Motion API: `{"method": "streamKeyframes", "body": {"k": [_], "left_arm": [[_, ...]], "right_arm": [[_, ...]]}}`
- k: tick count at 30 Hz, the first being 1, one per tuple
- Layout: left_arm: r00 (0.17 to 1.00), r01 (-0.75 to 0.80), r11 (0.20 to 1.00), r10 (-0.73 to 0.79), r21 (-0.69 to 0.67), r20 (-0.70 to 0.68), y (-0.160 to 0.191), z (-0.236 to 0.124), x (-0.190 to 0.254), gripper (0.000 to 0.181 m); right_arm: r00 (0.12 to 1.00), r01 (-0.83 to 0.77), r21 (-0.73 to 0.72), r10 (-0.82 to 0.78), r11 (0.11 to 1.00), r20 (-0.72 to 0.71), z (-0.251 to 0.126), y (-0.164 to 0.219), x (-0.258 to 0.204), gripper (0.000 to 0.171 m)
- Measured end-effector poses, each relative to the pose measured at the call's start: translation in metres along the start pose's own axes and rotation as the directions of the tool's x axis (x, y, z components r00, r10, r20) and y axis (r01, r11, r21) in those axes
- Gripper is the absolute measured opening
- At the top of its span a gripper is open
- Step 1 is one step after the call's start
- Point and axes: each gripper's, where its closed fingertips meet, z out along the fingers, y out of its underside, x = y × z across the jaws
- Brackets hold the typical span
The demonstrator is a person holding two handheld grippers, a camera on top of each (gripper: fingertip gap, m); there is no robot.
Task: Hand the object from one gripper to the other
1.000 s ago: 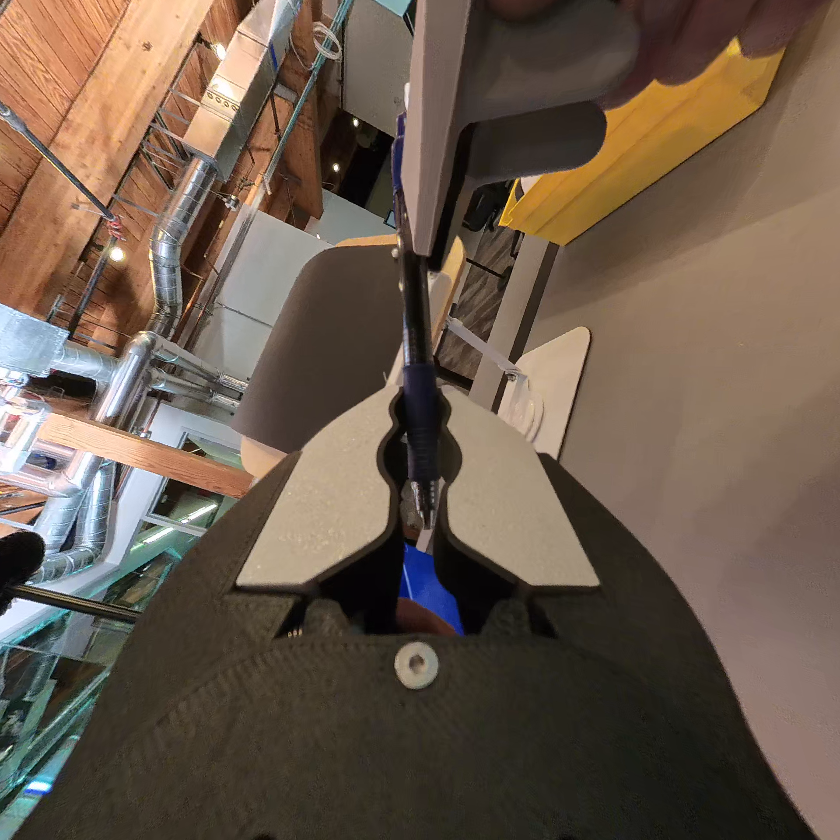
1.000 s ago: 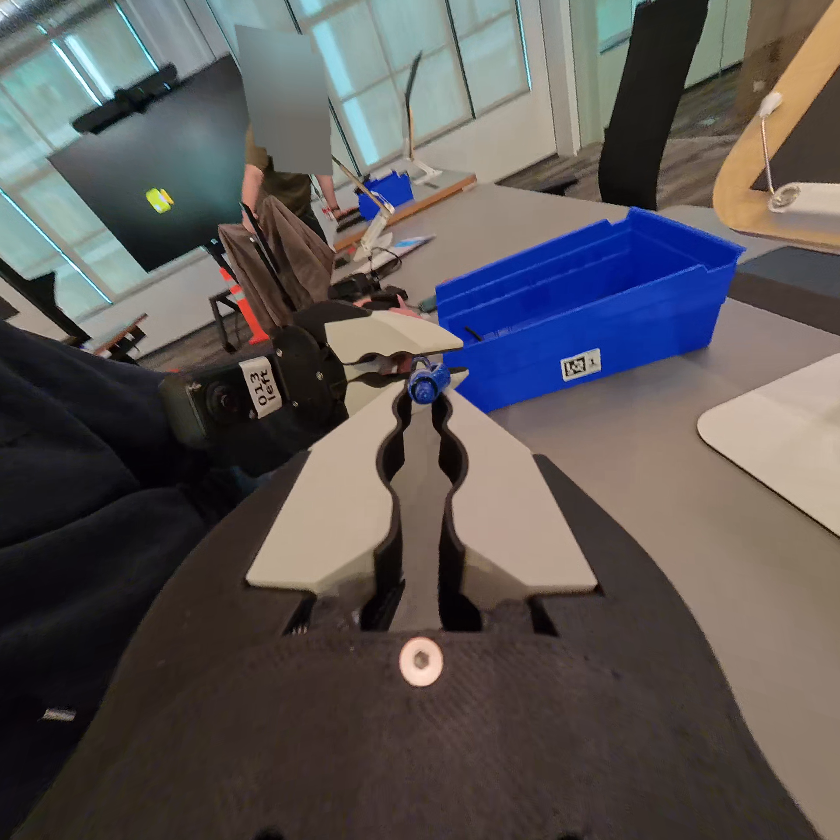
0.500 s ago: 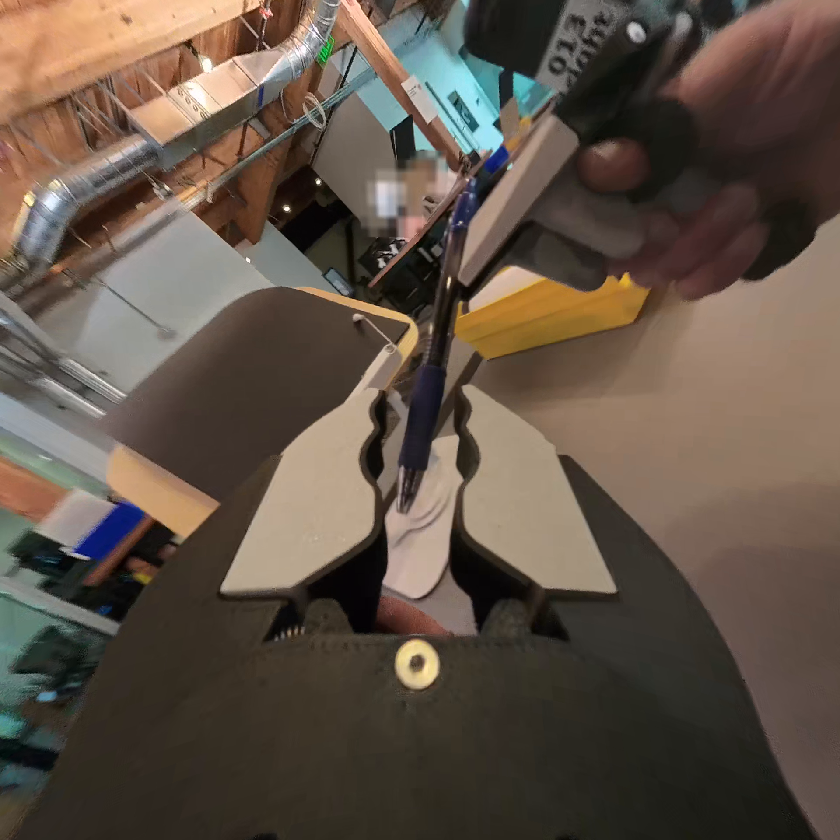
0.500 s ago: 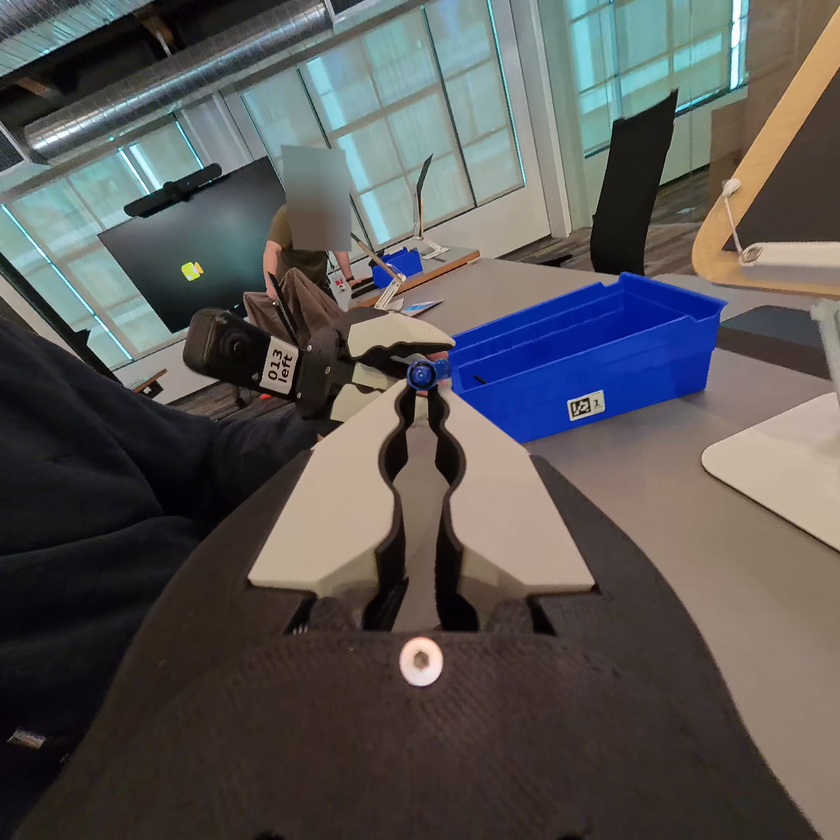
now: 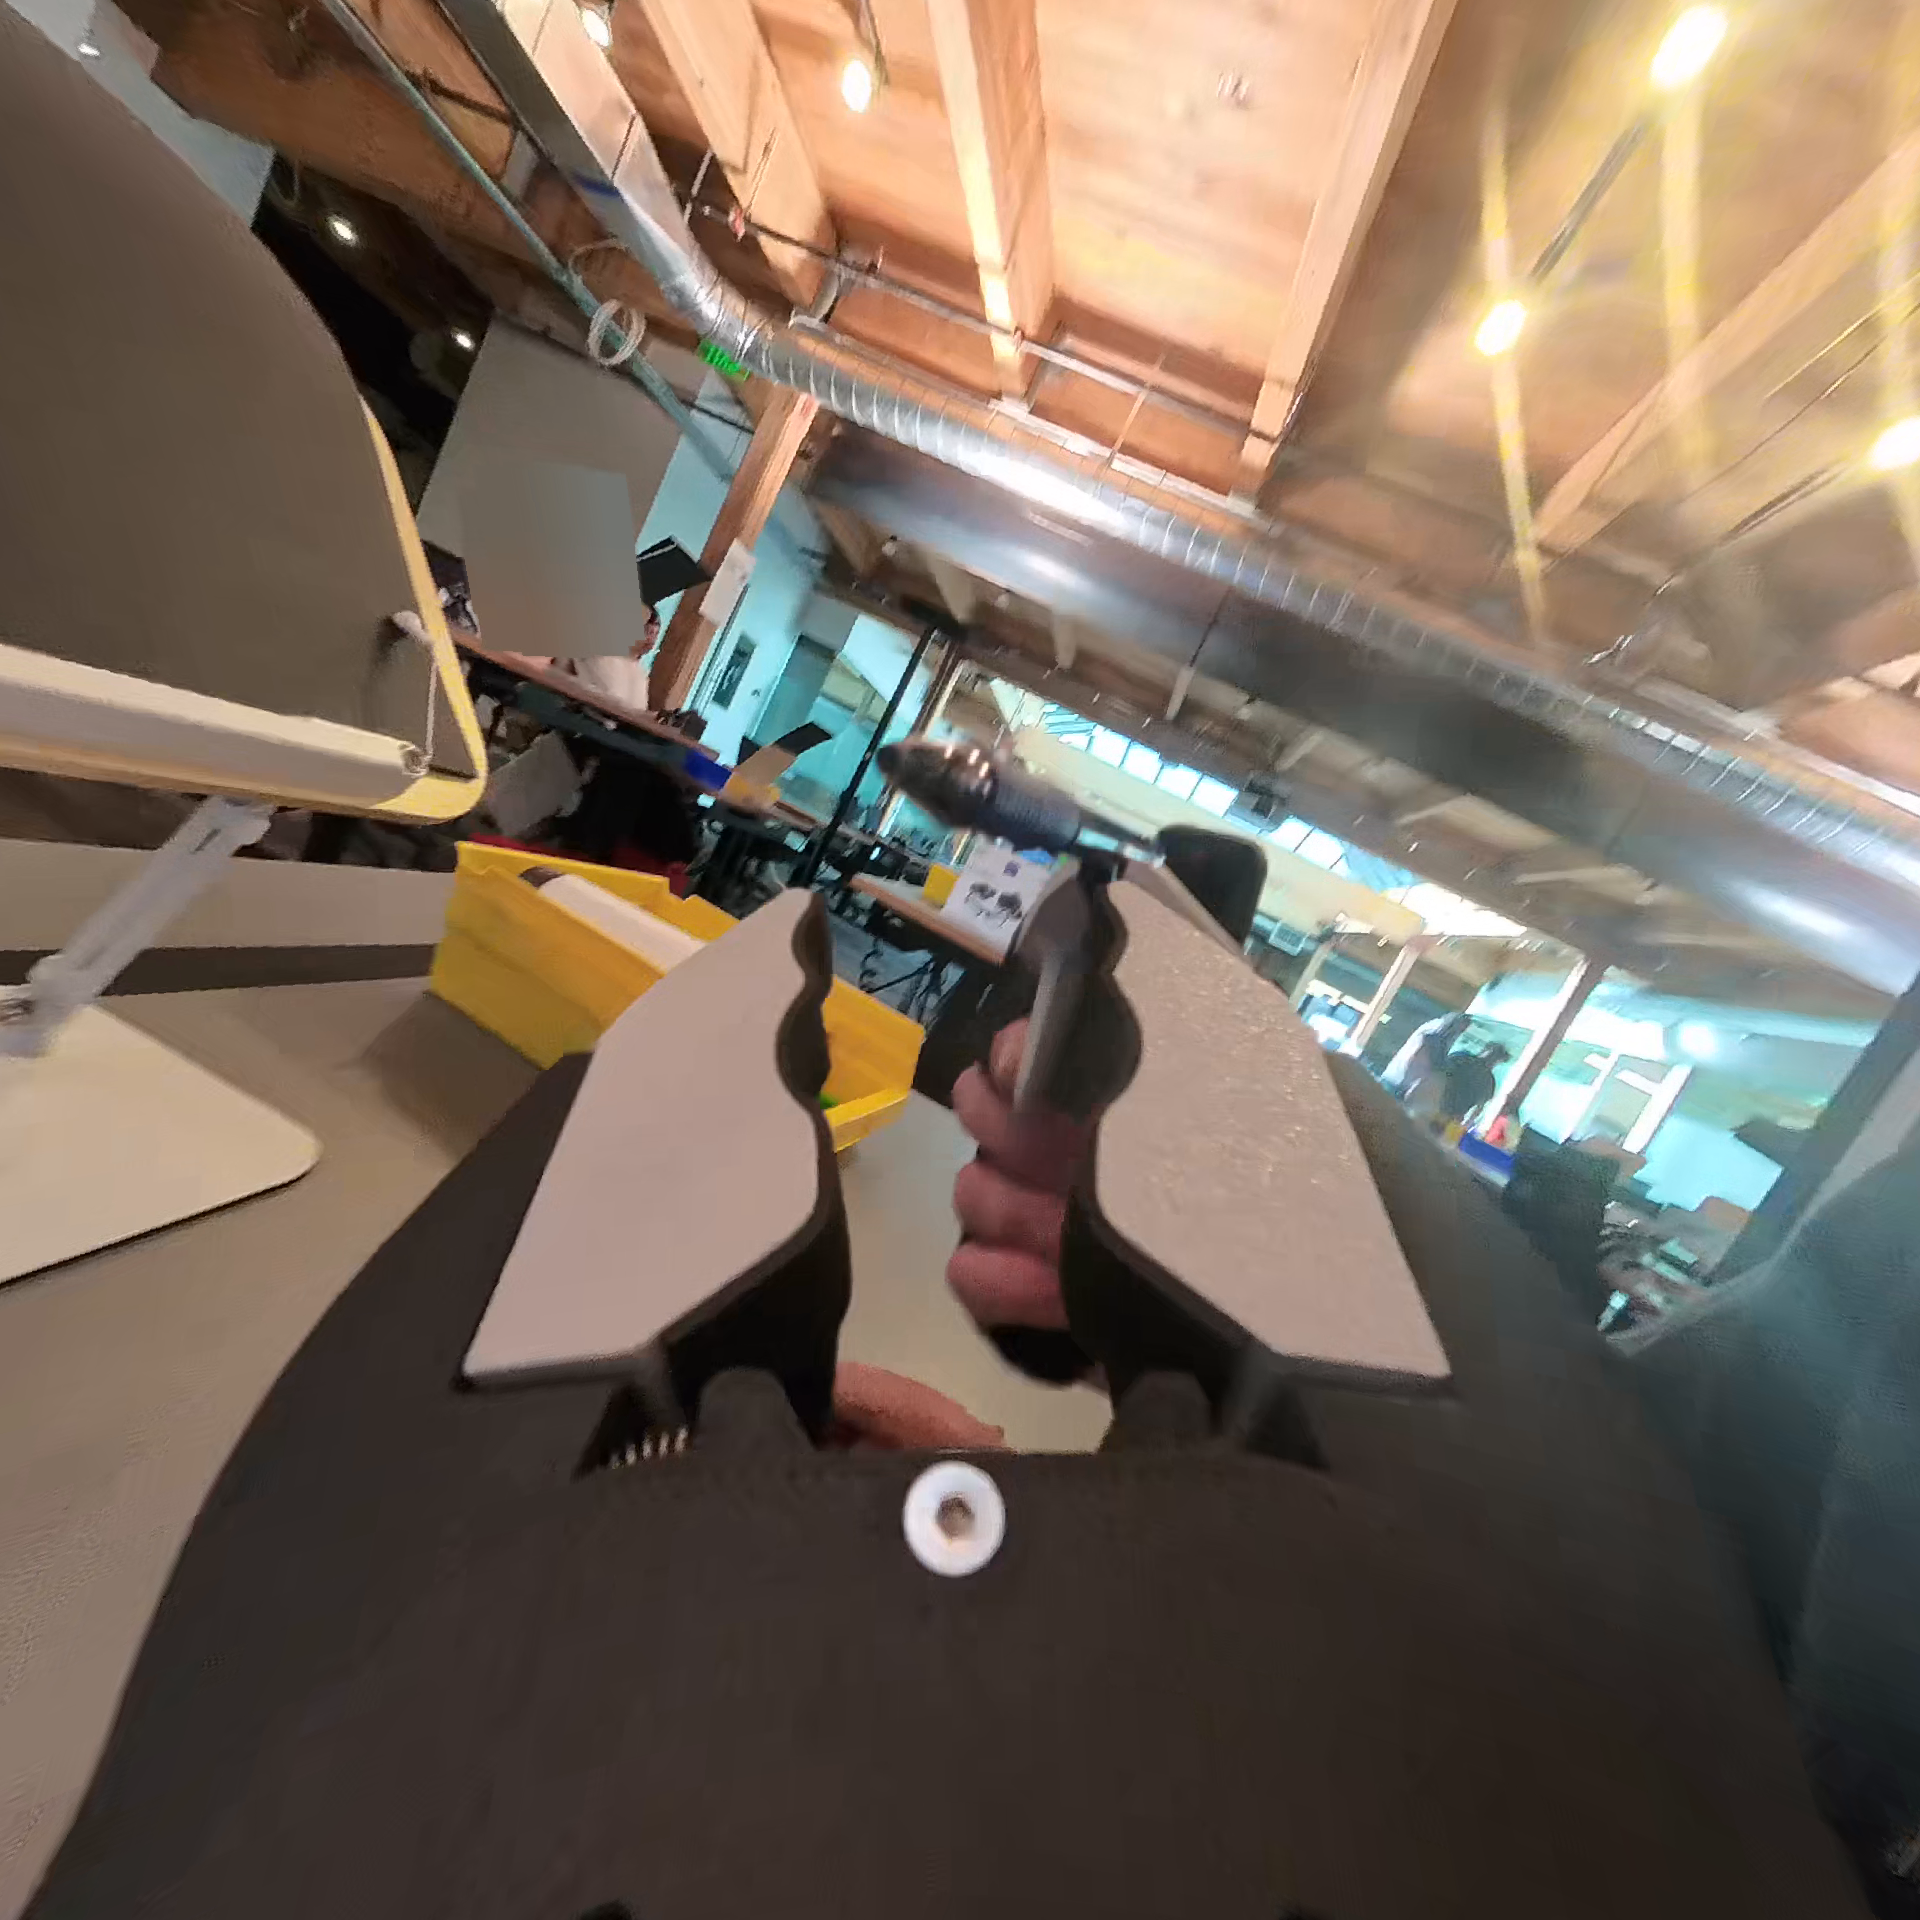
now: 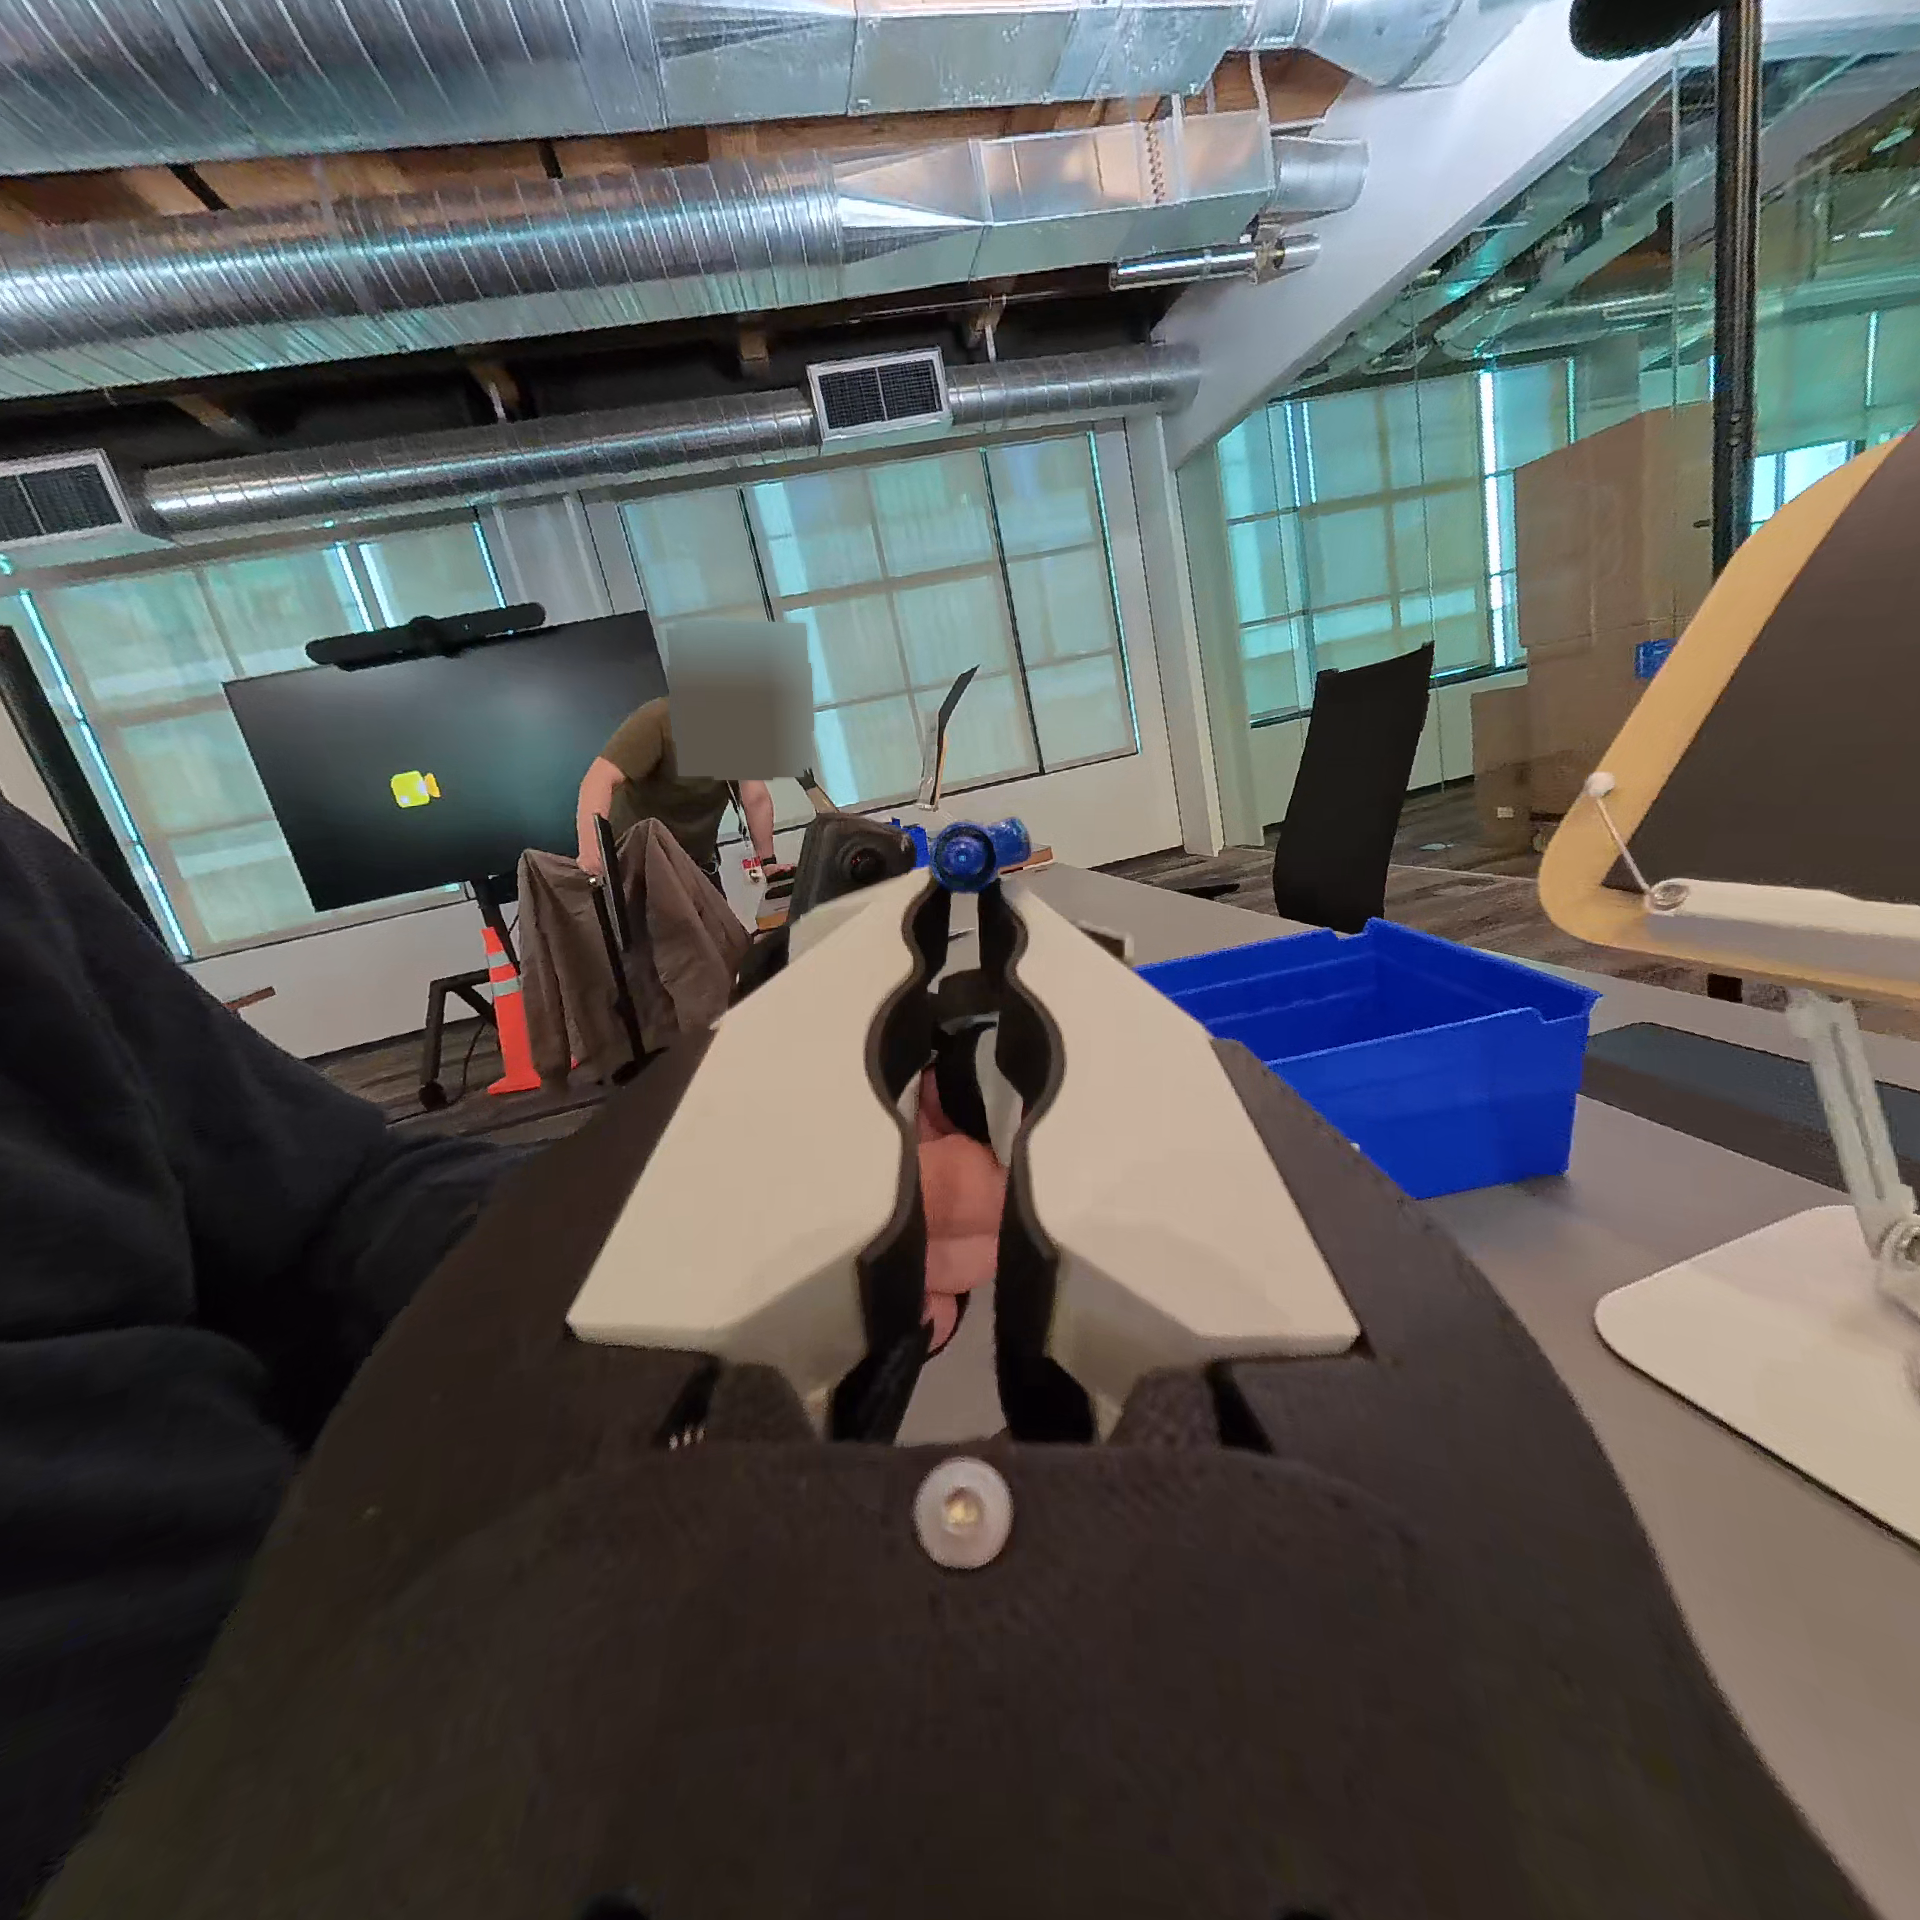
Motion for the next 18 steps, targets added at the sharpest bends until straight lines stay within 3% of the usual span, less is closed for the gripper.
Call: {"method": "streamKeyframes", "body": {"k": [3, 5, 18], "left_arm": [[0.998, 0.057, 0.997, -0.055, 0.050, -0.040, -0.006, 0.004, 0.010, 0.035], [0.996, 0.067, 0.996, -0.064, 0.054, -0.055, -0.005, 0.005, 0.016, 0.011], [0.998, -0.006, 0.999, 0.003, 0.054, 0.055, -0.014, -0.012, -0.017, 0.011]], "right_arm": [[1.000, 0.008, 0.008, -0.008, 1.000, 0.002, 0.002, 0.010, -0.004, 0.000], [1.000, 0.003, 0.012, -0.003, 1.000, 0.010, 0.002, 0.016, -0.006, 0.000], [0.992, -0.103, -0.005, 0.103, 0.995, -0.070, -0.008, 0.038, 0.031, 0.000]]}}
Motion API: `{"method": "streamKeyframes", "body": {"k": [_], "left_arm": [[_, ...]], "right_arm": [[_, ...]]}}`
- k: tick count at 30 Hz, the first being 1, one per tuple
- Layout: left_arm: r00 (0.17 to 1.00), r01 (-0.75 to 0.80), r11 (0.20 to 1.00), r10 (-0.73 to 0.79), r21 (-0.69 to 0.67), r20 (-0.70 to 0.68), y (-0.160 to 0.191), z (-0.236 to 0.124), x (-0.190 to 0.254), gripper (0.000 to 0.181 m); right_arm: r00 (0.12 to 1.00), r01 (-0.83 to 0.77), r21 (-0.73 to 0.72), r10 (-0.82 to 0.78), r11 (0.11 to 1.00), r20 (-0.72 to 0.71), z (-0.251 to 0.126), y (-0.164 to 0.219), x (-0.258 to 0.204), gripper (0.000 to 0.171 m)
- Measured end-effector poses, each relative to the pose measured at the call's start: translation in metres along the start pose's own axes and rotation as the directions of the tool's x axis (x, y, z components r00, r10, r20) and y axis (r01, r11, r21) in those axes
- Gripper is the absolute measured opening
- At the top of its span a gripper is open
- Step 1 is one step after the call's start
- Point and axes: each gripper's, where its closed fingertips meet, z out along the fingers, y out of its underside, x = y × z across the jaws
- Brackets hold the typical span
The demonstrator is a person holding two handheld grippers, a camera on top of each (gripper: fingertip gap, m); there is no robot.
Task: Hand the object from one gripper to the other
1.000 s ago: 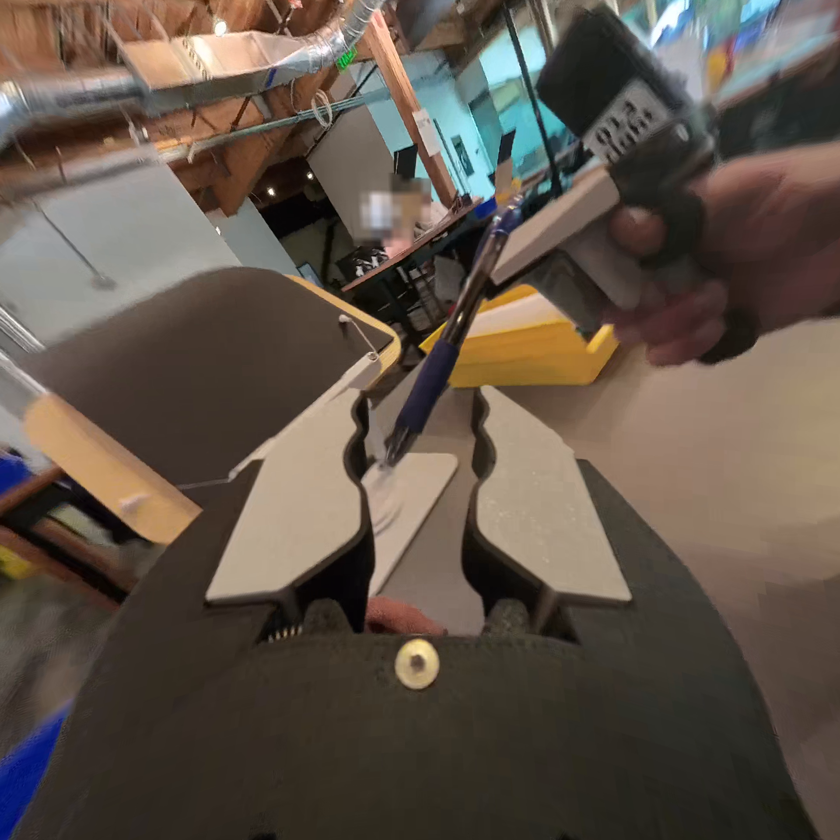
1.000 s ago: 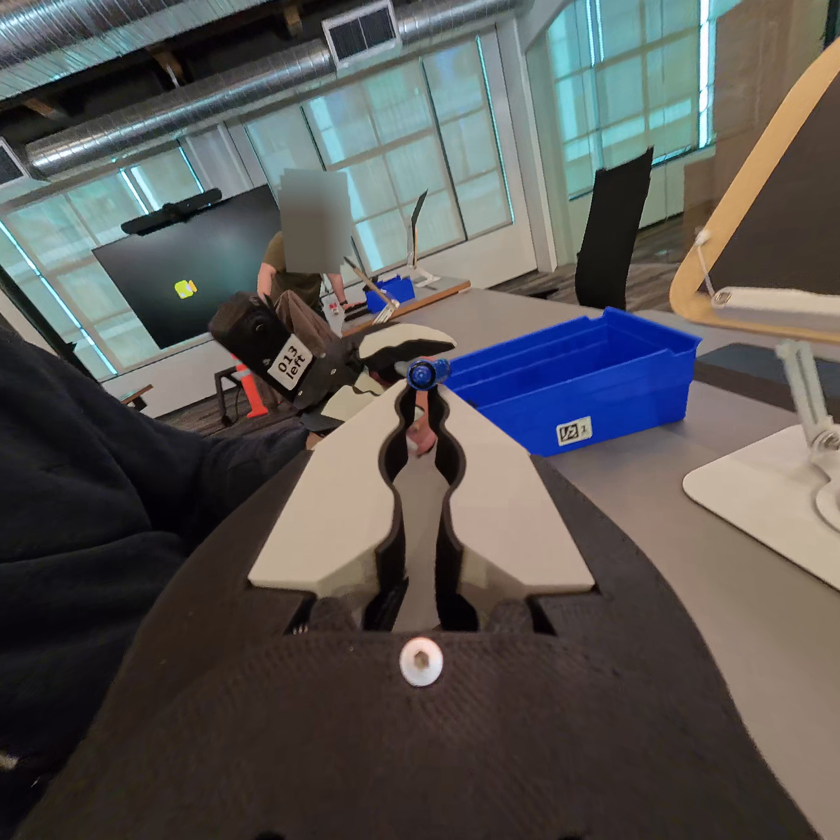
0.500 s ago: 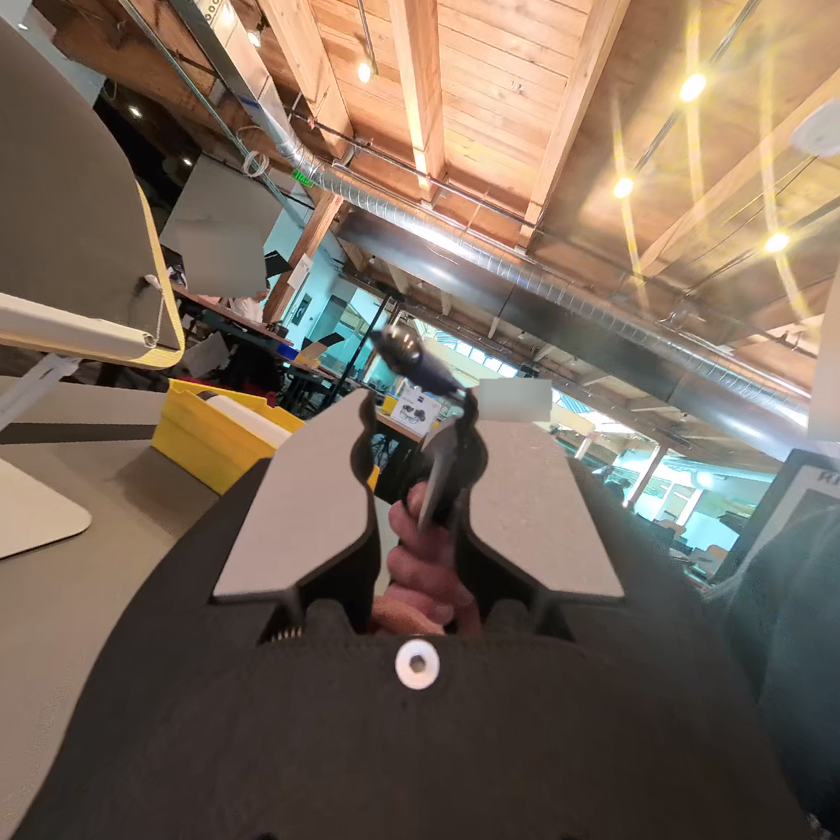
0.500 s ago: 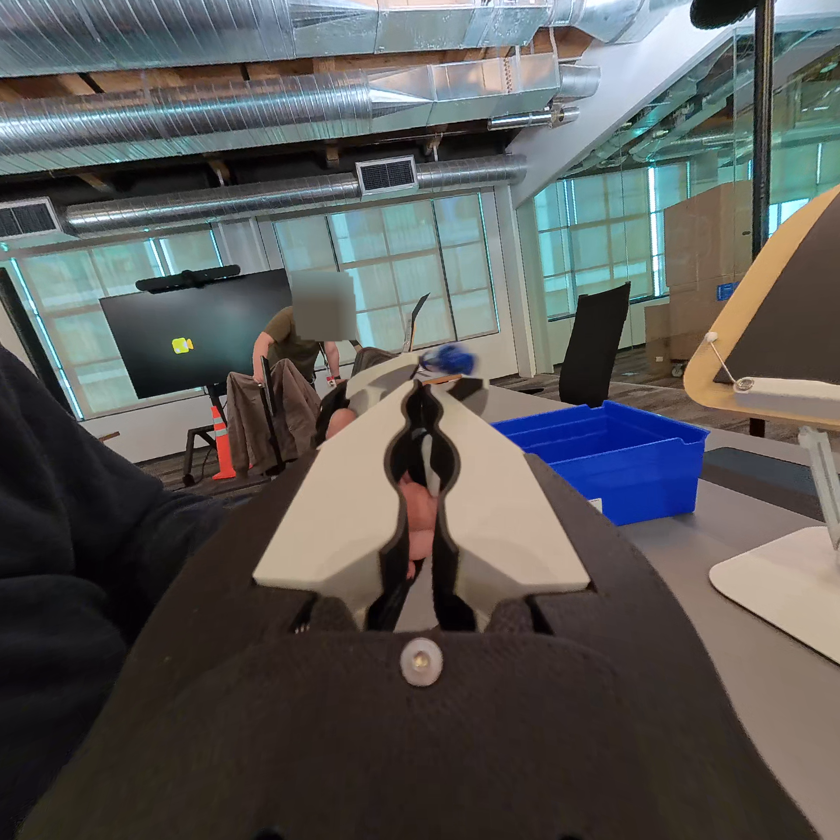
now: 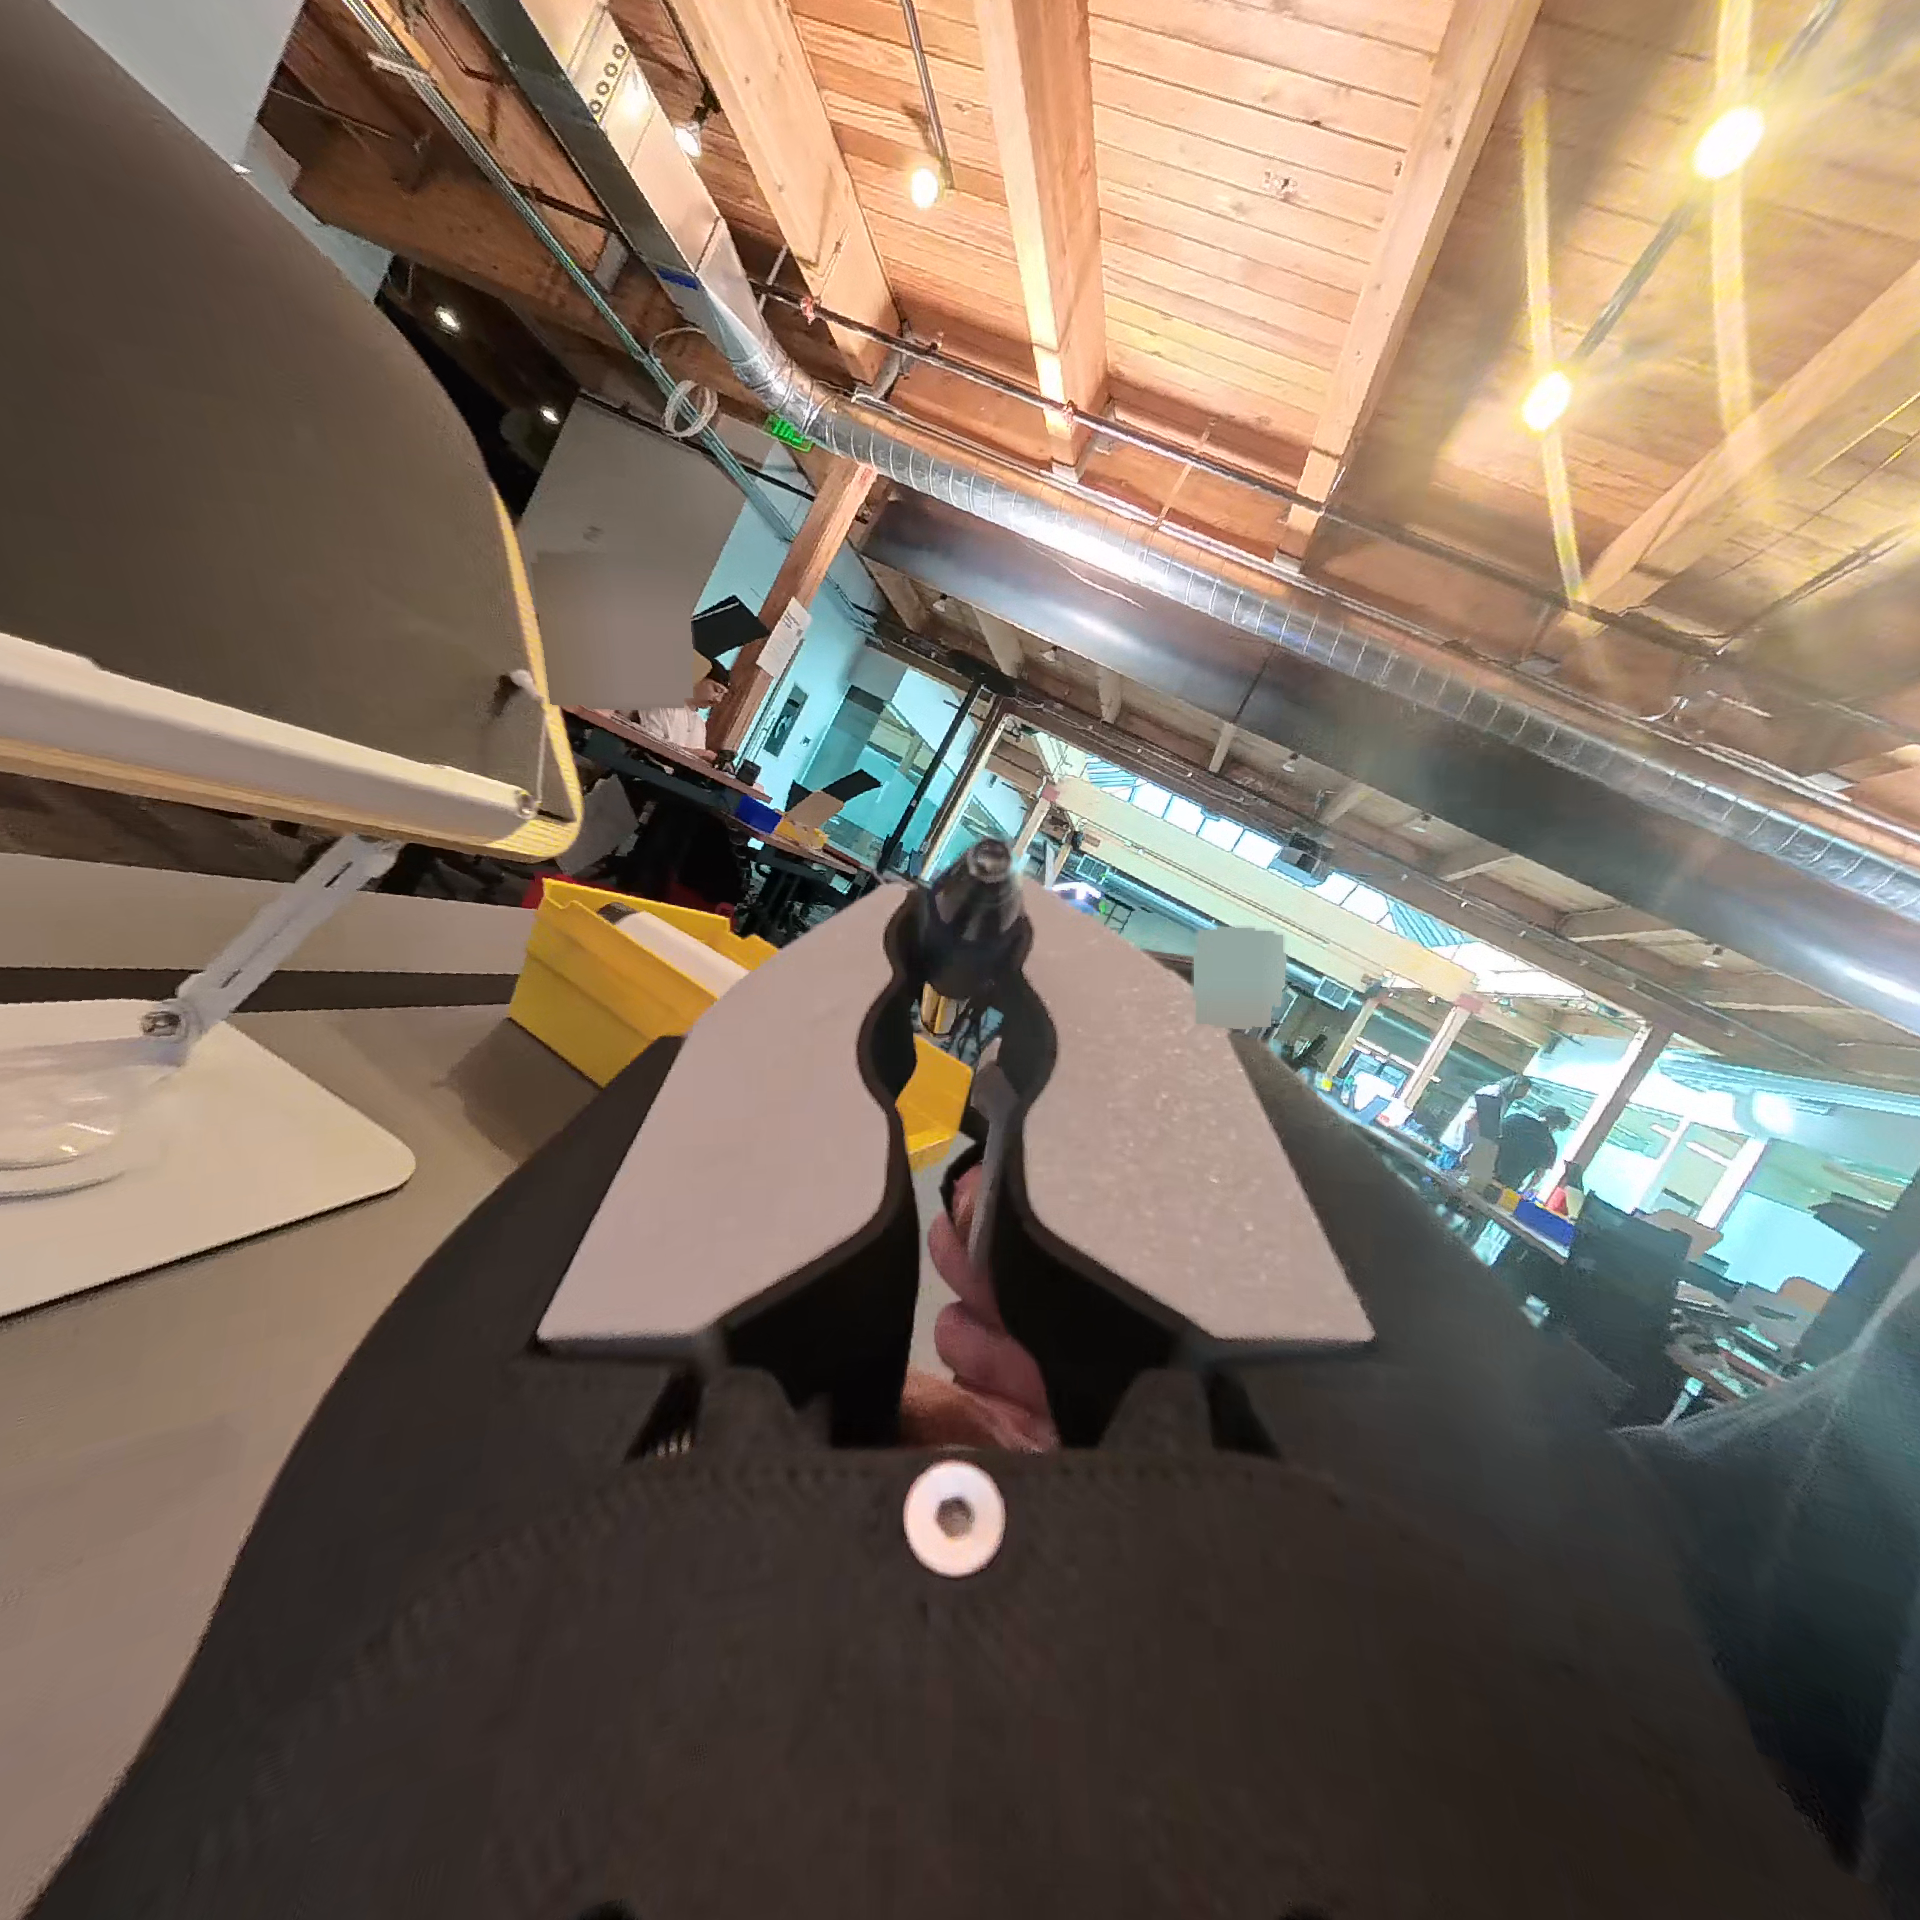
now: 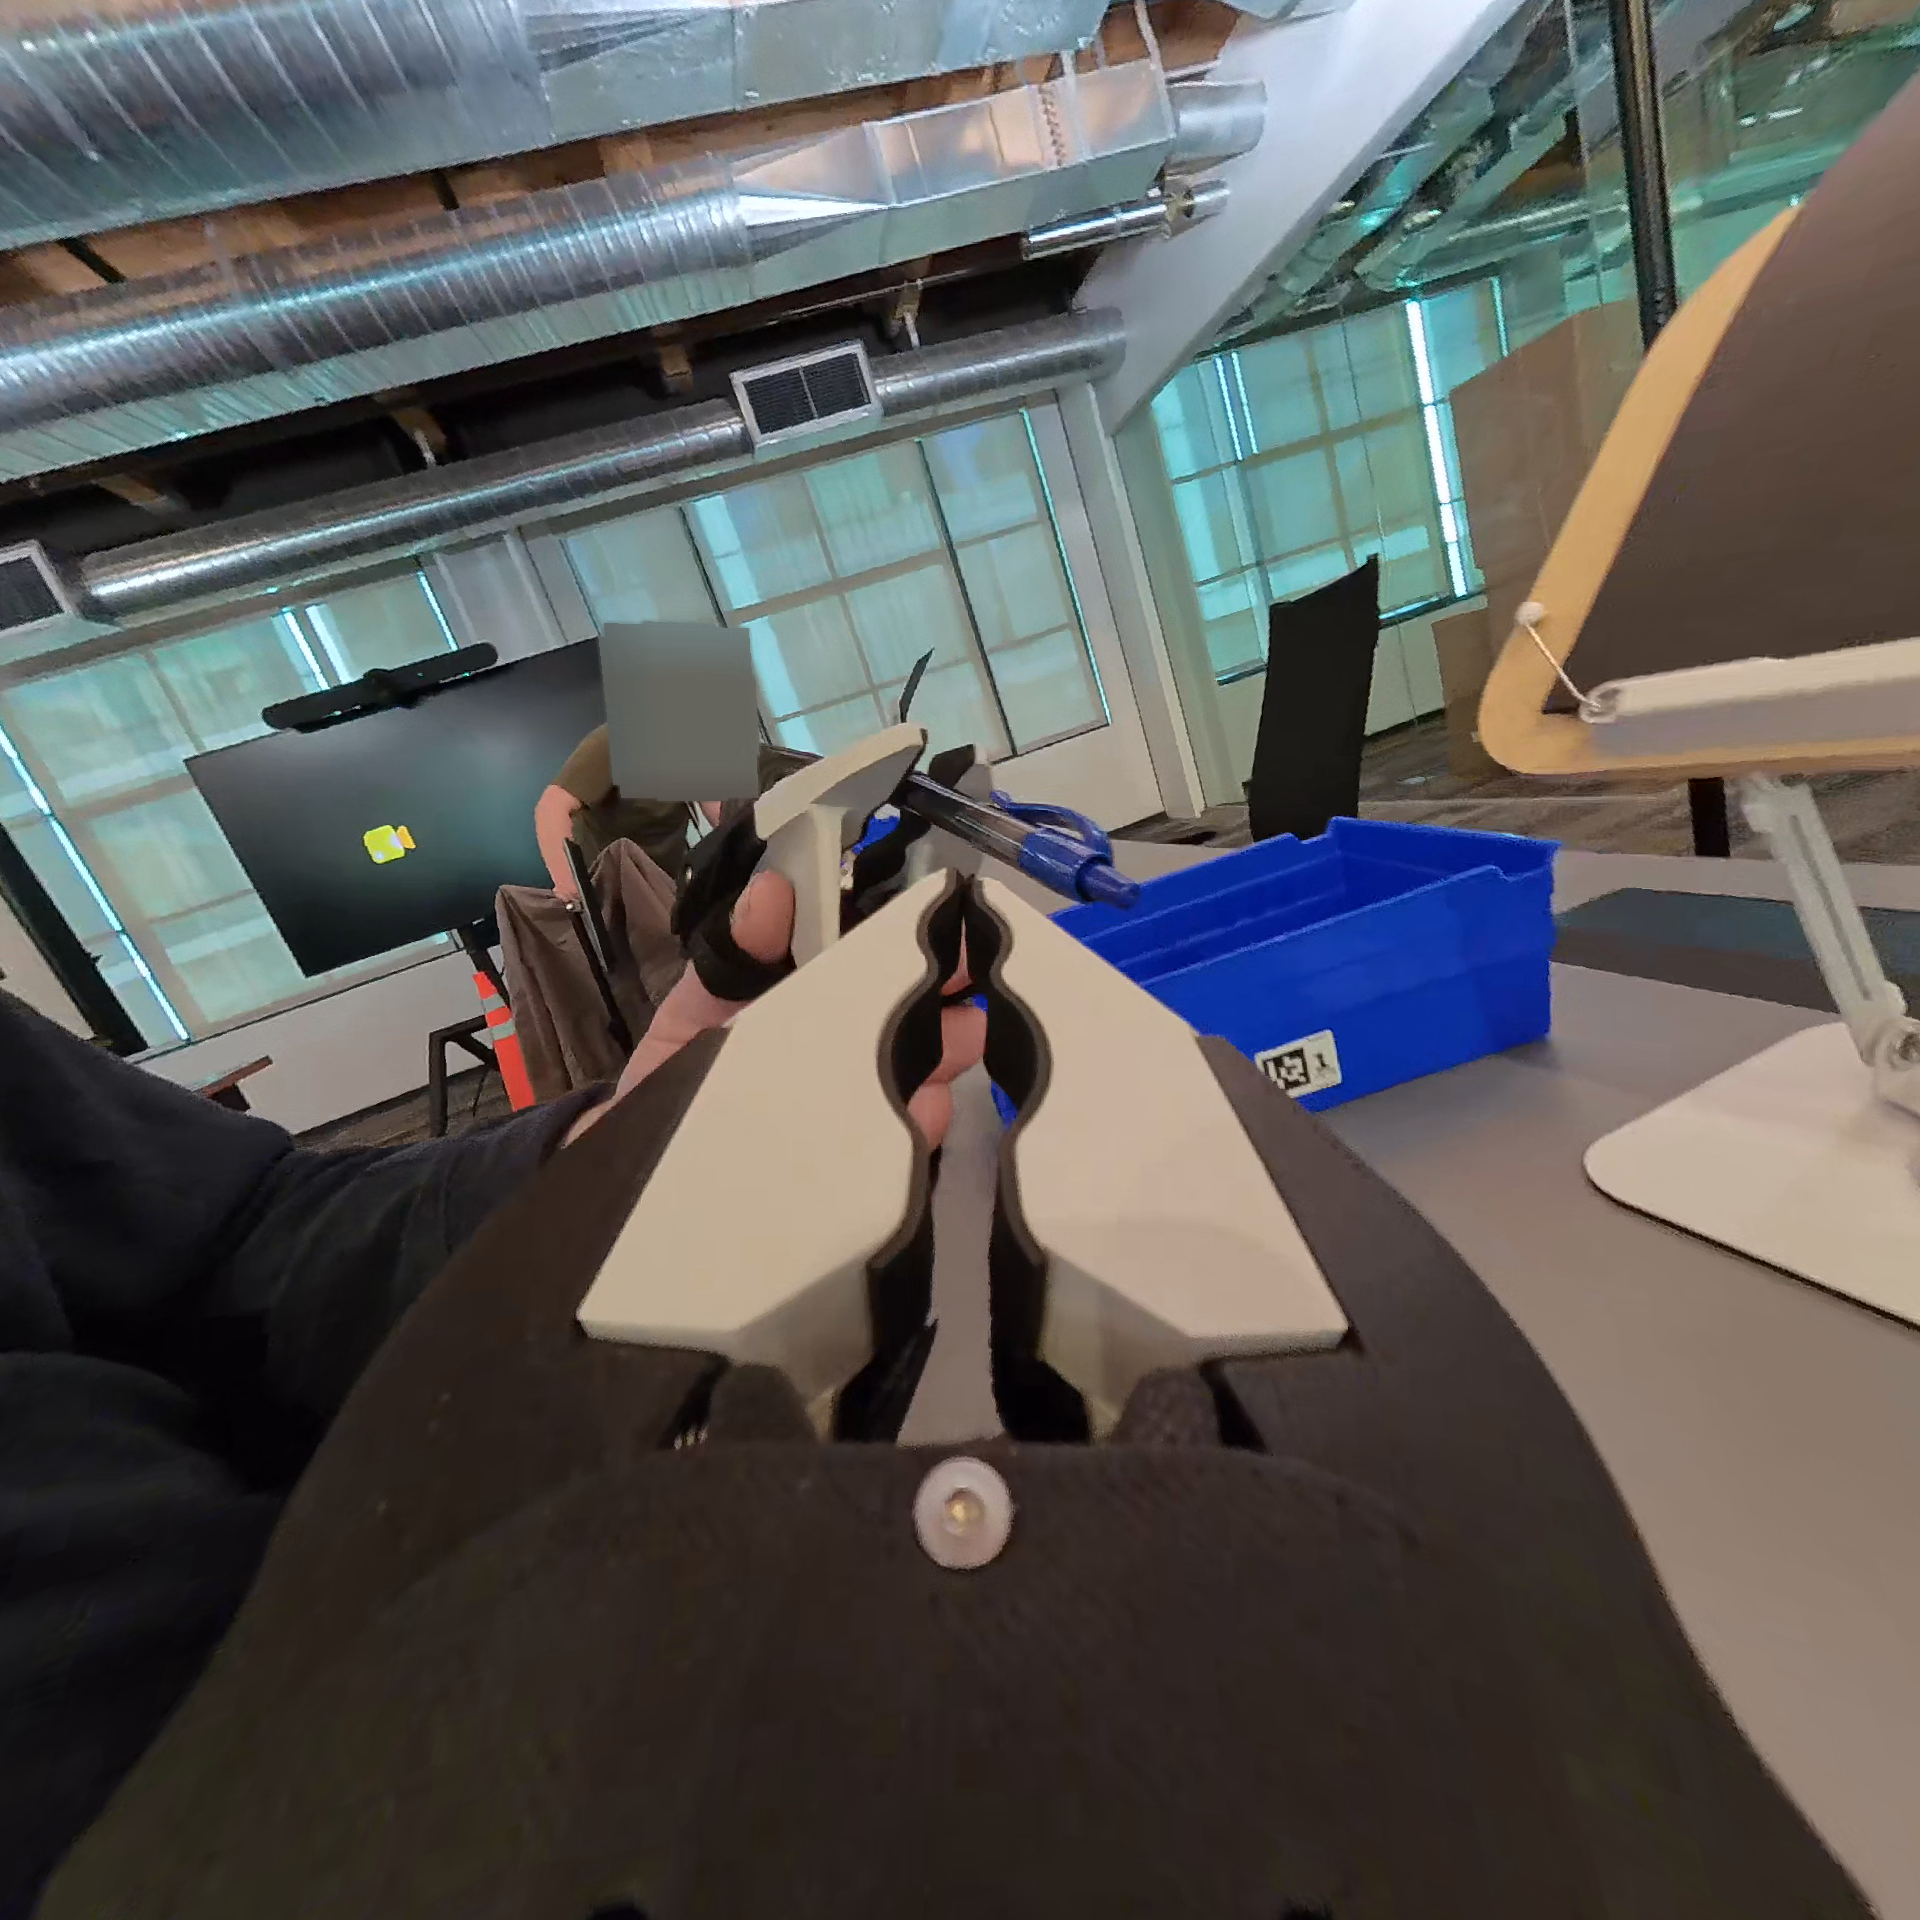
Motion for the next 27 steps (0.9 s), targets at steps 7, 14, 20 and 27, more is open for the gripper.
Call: {"method": "streamKeyframes", "body": {"k": [7, 14, 20, 27], "left_arm": [[0.927, -0.349, 0.899, 0.372, -0.265, 0.041, 0.007, -0.005, -0.014, 0.011], [0.729, -0.655, 0.522, 0.625, -0.546, -0.278, 0.038, 0.001, 0.018, 0.012], [0.483, -0.869, 0.224, 0.581, -0.442, -0.655, 0.061, -0.024, 0.060, 0.012], [0.436, -0.898, 0.122, 0.387, -0.423, -0.812, 0.080, -0.046, 0.081, 0.012]], "right_arm": [[0.965, 0.201, -0.264, -0.237, 0.943, -0.115, -0.009, 0.010, 0.017, 0.054], [0.794, 0.553, -0.568, -0.593, 0.609, 0.137, 0.013, 0.041, 0.010, 0.060], [0.820, 0.433, -0.544, -0.064, 0.718, 0.569, -0.005, 0.063, -0.056, 0.029], [0.677, 0.536, -0.515, 0.024, 0.669, 0.736, -0.018, 0.085, -0.082, 0.008]]}}
